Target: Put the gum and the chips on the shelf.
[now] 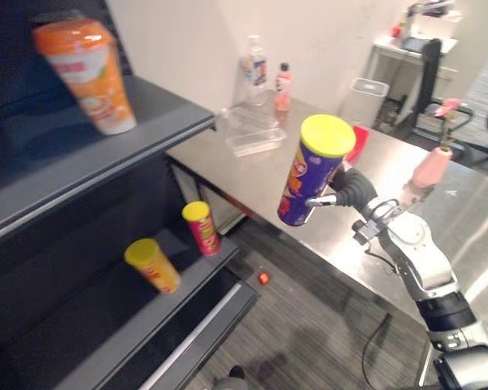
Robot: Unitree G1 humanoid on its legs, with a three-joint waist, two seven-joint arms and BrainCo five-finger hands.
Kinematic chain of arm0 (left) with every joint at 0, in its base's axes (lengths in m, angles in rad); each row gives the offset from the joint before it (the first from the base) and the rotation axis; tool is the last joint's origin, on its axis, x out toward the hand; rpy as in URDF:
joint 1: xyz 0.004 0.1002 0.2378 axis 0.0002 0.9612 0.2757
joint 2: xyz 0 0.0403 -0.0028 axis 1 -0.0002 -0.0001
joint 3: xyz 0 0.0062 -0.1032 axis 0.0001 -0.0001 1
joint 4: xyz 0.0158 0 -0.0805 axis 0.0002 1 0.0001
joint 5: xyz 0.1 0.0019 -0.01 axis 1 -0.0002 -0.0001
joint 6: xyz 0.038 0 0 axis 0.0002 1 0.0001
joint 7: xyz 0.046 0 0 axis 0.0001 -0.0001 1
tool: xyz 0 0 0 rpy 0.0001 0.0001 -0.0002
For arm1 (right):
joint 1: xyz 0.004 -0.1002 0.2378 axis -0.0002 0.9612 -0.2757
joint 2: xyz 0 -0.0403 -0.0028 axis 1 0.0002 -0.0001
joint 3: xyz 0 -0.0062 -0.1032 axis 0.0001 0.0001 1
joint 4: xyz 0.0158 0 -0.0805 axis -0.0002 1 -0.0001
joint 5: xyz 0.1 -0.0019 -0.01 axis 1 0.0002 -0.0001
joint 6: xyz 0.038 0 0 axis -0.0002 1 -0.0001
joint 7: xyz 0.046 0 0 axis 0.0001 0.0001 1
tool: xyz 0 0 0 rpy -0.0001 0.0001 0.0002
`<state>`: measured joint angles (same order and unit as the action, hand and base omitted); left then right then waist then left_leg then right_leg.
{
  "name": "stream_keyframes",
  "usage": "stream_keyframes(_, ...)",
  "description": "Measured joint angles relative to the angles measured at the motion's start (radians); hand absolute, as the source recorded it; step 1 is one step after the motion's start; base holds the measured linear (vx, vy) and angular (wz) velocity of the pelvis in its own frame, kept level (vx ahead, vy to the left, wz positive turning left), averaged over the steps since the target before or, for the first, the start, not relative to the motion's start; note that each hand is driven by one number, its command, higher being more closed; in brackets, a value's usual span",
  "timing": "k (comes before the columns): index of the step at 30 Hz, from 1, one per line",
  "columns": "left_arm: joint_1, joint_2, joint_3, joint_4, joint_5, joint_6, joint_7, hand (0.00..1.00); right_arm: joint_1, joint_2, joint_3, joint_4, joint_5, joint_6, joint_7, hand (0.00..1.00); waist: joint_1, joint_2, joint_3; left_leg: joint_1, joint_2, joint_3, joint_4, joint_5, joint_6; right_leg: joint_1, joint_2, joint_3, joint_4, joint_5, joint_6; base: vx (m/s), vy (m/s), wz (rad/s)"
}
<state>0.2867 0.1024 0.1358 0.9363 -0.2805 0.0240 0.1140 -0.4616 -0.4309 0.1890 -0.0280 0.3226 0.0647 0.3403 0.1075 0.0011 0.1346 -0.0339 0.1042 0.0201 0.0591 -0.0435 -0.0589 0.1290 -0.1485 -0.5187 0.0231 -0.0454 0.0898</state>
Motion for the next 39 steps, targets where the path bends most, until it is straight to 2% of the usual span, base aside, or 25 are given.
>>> stream_keyframes(1,0.015,-0.014,0.001,0.000,-0.032,-0.003,-0.002,0.00,-0.005,-0.002,0.004,0.004,0.000,-0.006,0.003,1.00,0.006,0.004,-0.001,-0.002,0.019,0.075,-0.017,-0.033,0.054,0.005,-0.002,-0.023,-0.006,-0.002,-0.004,-0.12,-0.073,0.68)
stream_keyframes(2,0.020,-0.014,0.008,0.001,-0.032,-0.004,-0.004,0.00,-0.005,-0.003,0.004,0.005,0.000,-0.010,0.004,1.00,0.004,-0.010,-0.007,-0.002,0.024,0.137,-0.029,-0.067,0.100,0.004,-0.009,-0.032,-0.014,-0.005,-0.010,-0.07,-0.035,1.05)
stream_keyframes(3,0.019,-0.006,0.034,-0.002,-0.030,-0.007,-0.004,0.00,-0.011,-0.012,-0.017,0.011,0.000,-0.023,0.011,1.00,-0.010,-0.031,-0.008,-0.046,0.048,0.287,0.102,-0.073,0.139,-0.004,-0.040,-0.092,-0.017,-0.001,-0.023,-0.01,-0.034,1.36)
stream_keyframes(4,0.025,-0.030,0.044,-0.016,-0.027,-0.008,-0.005,0.00,-0.026,-0.037,-0.059,0.026,-0.003,-0.036,0.008,1.00,-0.016,0.023,0.006,-0.095,0.118,0.439,0.287,0.012,0.178,-0.004,-0.034,-0.161,0.063,-0.021,-0.024,-0.02,-0.024,1.67)
stream_keyframes(5,0.027,-0.043,0.041,-0.032,-0.022,-0.008,-0.006,0.00,-0.023,-0.053,-0.084,0.037,-0.008,-0.045,0.000,1.00,-0.028,0.033,0.012,-0.119,0.122,0.480,0.303,0.042,0.160,-0.007,-0.045,-0.184,0.097,-0.049,-0.018,-0.07,-0.003,1.89)
stream_keyframes(6,0.028,-0.049,0.037,-0.053,-0.016,-0.011,-0.006,0.00,-0.023,-0.087,-0.117,0.075,-0.012,-0.048,-0.014,1.00,-0.020,0.032,0.008,-0.116,0.078,0.485,0.214,0.135,0.127,-0.004,-0.058,-0.231,0.092,-0.072,-0.028,-0.15,0.042,2.08)
stream_keyframes(7,0.009,-0.042,0.051,-0.065,0.000,-0.010,-0.010,0.00,-0.011,-0.108,-0.161,0.084,-0.014,-0.049,-0.026,1.00,-0.029,0.010,0.007,-0.105,0.028,0.480,0.151,0.180,0.149,0.002,-0.082,-0.275,0.050,-0.058,-0.042,-0.15,0.021,1.85)
stream_keyframes(8,0.007,-0.043,0.065,-0.058,0.015,-0.006,-0.011,0.00,-0.003,-0.103,-0.184,0.086,-0.016,-0.049,-0.031,1.00,-0.018,0.001,0.013,-0.104,0.049,0.540,0.247,0.102,0.178,0.006,-0.092,-0.315,0.059,-0.057,-0.041,-0.12,-0.052,1.43)
stream_keyframes(9,0.034,-0.045,0.072,-0.055,0.027,0.010,-0.011,0.00,0.003,-0.087,-0.188,0.080,-0.017,-0.049,-0.040,1.00,-0.020,0.004,0.012,-0.052,0.091,0.618,0.391,0.011,0.154,0.016,-0.105,-0.344,0.080,-0.060,-0.044,-0.06,-0.075,0.84)
stream_keyframes(10,0.052,-0.051,0.079,-0.045,0.032,0.011,-0.011,0.00,0.007,-0.083,-0.188,0.071,-0.017,-0.050,-0.043,1.00,-0.027,0.013,0.010,-0.002,0.103,0.643,0.404,-0.014,0.115,0.020,-0.108,-0.365,0.088,-0.059,-0.043,-0.08,-0.042,0.86)
stream_keyframes(12,0.061,-0.062,0.089,-0.012,0.067,0.011,-0.011,0.00,0.035,-0.085,-0.205,0.055,-0.015,-0.048,-0.052,1.00,-0.049,0.025,0.002,0.080,0.107,0.654,0.325,-0.034,0.070,0.020,-0.106,-0.427,0.094,-0.057,-0.040,-0.09,0.050,0.88)
stream_keyframes(15,0.052,-0.062,0.097,0.008,0.074,0.010,-0.012,0.00,0.072,-0.072,-0.229,0.035,-0.015,-0.042,-0.070,1.00,-0.065,0.035,-0.007,0.107,0.053,0.654,0.112,-0.026,0.047,-0.007,-0.111,-0.501,0.126,-0.054,-0.036,-0.16,0.150,0.76)
stream_keyframes(17,0.050,-0.061,0.097,0.019,0.104,0.006,-0.010,0.00,0.098,-0.061,-0.234,0.031,-0.016,-0.041,-0.073,1.00,-0.076,0.031,-0.015,0.124,0.024,0.629,-0.010,-0.009,0.027,-0.015,-0.107,-0.540,0.141,-0.053,-0.035,-0.17,0.180,0.69)
stream_keyframes(21,0.052,-0.055,0.096,0.025,0.103,-0.005,-0.003,0.00,0.133,0.003,-0.249,0.032,-0.049,-0.042,-0.093,1.00,-0.068,0.000,-0.020,0.110,-0.007,0.567,-0.084,0.026,0.038,-0.022,-0.110,-0.576,0.134,-0.030,-0.035,-0.13,0.104,0.44)
stream_keyframes(24,0.052,-0.057,0.082,0.030,0.092,-0.038,0.003,0.00,0.135,0.018,-0.249,0.037,-0.050,-0.050,-0.093,1.00,-0.051,0.005,-0.020,0.132,-0.025,0.566,-0.130,0.048,0.044,-0.022,-0.119,-0.575,0.142,-0.021,-0.041,-0.10,0.077,0.03)
stream_keyframes(28,0.056,-0.049,0.056,0.028,0.087,-0.042,-0.004,0.00,0.170,0.014,-0.250,0.043,-0.061,-0.060,-0.088,1.00,-0.049,0.020,-0.022,0.142,-0.059,0.562,-0.162,0.049,0.039,-0.034,-0.176,-0.571,0.209,-0.022,-0.043,-0.12,0.092,0.02)
stream_keyframes(30,0.055,-0.049,0.049,0.028,0.087,-0.042,-0.011,0.00,0.207,0.006,-0.251,0.043,-0.089,-0.081,-0.081,1.00,-0.050,0.026,-0.018,0.134,-0.077,0.550,-0.162,0.042,0.069,-0.038,-0.207,-0.573,0.248,-0.022,-0.043,-0.08,0.129,0.15)
stream_keyframes(32,0.056,-0.044,0.045,0.021,0.085,-0.031,-0.013,0.00,0.250,0.002,-0.254,0.043,-0.091,-0.090,-0.068,1.00,-0.052,0.029,-0.017,0.125,-0.093,0.520,-0.162,0.035,0.080,-0.046,-0.234,-0.540,0.291,-0.020,-0.046,-0.06,0.134,0.44)
stream_keyframes(33,0.055,-0.036,0.027,0.009,0.087,-0.027,-0.019,0.00,0.279,0.003,-0.262,0.040,-0.102,-0.095,-0.070,1.00,-0.062,0.017,-0.010,0.110,-0.097,0.480,-0.162,0.034,0.083,-0.082,-0.239,-0.398,0.329,0.000,-0.077,-0.03,0.131,0.92)
stream_keyframes(34,0.054,-0.021,0.016,0.000,0.088,-0.022,-0.029,0.00,0.303,0.004,-0.265,0.034,-0.121,-0.095,-0.073,1.00,-0.078,0.029,-0.016,0.089,-0.097,0.410,-0.162,0.041,0.082,-0.120,-0.217,-0.217,0.356,0.020,-0.111,-0.02,0.114,1.10)
stream_keyframes(35,0.051,-0.018,0.013,-0.001,0.089,-0.020,-0.035,0.00,0.321,0.004,-0.267,0.026,-0.126,-0.096,-0.077,1.00,-0.082,0.025,-0.015,0.078,-0.095,0.375,-0.162,0.047,0.082,-0.135,-0.193,-0.124,0.358,0.024,-0.117,0.02,0.030,1.32)
stream_keyframes(36,0.041,-0.003,0.008,-0.001,0.090,-0.013,-0.041,0.00,0.355,0.005,-0.269,0.004,-0.127,-0.096,-0.088,1.00,-0.085,0.012,-0.009,0.063,-0.092,0.318,-0.161,0.054,0.081,-0.141,-0.138,0.027,0.328,0.013,-0.127,0.04,-0.012,1.08)
stream_keyframes(37,0.033,0.012,0.007,0.001,0.090,-0.008,-0.042,0.00,0.367,0.006,-0.269,-0.005,-0.127,-0.098,-0.093,1.00,-0.085,0.006,-0.008,0.051,-0.091,0.294,-0.161,0.063,0.082,-0.139,-0.114,0.080,0.306,0.003,-0.124,0.07,-0.021,1.22)
stream_keyframes(38,0.024,0.020,0.007,0.003,0.089,0.016,-0.042,0.00,0.370,0.016,-0.269,-0.014,-0.127,-0.105,-0.097,1.00,-0.078,-0.014,-0.001,0.029,-0.090,0.259,-0.161,0.083,0.080,-0.131,-0.084,0.159,0.257,-0.013,-0.100,0.04,-0.023,0.82)
stream_keyframes(39,0.021,0.023,0.007,0.003,0.089,0.021,-0.042,0.00,0.369,0.022,-0.268,-0.015,-0.127,-0.114,-0.098,1.00,-0.076,-0.018,0.003,0.022,-0.091,0.238,-0.160,0.093,0.080,-0.123,-0.076,0.170,0.240,-0.015,-0.094,0.06,-0.061,0.95)
